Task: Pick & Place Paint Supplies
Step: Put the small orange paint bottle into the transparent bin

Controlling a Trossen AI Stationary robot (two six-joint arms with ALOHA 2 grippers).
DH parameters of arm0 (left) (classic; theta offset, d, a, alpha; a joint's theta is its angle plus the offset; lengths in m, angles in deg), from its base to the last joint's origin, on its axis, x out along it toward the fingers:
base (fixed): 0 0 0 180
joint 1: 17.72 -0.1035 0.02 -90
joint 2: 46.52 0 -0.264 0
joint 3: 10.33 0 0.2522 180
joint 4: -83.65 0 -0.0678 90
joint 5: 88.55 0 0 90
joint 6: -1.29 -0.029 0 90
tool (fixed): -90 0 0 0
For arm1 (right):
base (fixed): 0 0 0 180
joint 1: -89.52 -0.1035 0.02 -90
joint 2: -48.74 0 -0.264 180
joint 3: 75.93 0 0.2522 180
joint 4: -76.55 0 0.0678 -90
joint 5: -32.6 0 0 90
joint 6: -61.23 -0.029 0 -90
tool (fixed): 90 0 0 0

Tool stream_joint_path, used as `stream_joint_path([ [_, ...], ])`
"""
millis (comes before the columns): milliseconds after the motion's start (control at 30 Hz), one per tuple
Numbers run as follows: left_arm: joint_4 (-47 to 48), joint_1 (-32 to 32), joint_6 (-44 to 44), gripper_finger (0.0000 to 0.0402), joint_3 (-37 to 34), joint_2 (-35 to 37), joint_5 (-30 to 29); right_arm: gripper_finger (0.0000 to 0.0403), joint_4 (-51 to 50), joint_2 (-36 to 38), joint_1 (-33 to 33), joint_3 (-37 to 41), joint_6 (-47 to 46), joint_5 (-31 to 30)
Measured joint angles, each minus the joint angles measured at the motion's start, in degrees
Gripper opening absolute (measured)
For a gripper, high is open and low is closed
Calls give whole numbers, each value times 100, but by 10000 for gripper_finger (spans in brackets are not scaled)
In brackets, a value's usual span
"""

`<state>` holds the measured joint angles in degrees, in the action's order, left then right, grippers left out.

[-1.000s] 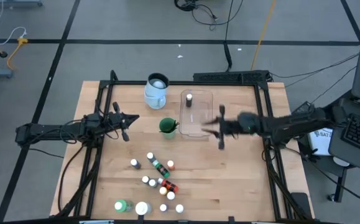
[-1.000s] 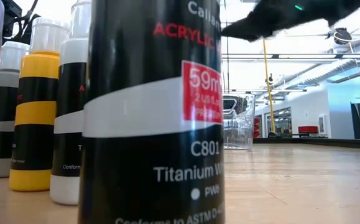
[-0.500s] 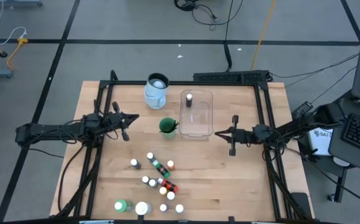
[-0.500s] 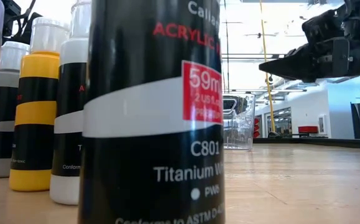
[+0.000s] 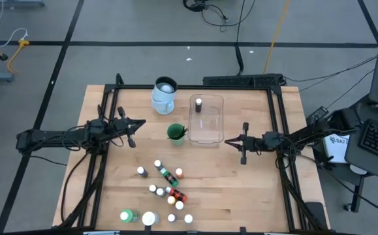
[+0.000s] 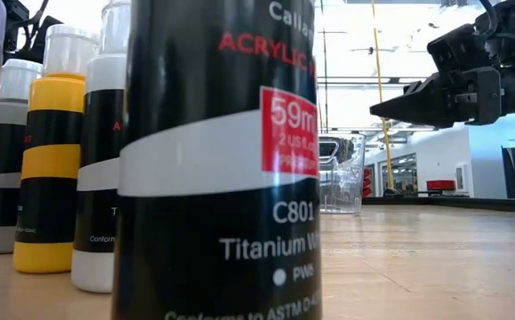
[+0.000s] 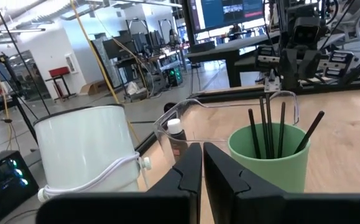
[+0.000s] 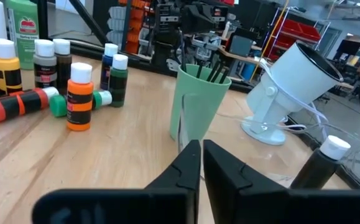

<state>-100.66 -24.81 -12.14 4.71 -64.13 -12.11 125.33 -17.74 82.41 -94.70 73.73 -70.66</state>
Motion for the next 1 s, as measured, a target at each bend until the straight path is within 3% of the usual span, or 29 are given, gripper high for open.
stream_joint_path([
  [533, -22, 0, -62, 21, 0, 0, -2, 22, -187, -3, 0, -249, -210, -90],
  [600, -26, 0, -111, 21, 0, 0, -2, 30, -701, 0, 0, -741, -362, -145],
  [800, -22, 0, -85, 21, 0, 0, -2, 75, -3148, -565, -249, -3020, -225, 698],
  [900, -20, 0, -83, 21, 0, -2, 0, 105, -3385, -1297, -374, -3856, 231, 947],
  [1000, -7, -2, -79, 21, 0, 0, -2, 136, -3430, -2103, -400, -4511, 537, 1651],
])
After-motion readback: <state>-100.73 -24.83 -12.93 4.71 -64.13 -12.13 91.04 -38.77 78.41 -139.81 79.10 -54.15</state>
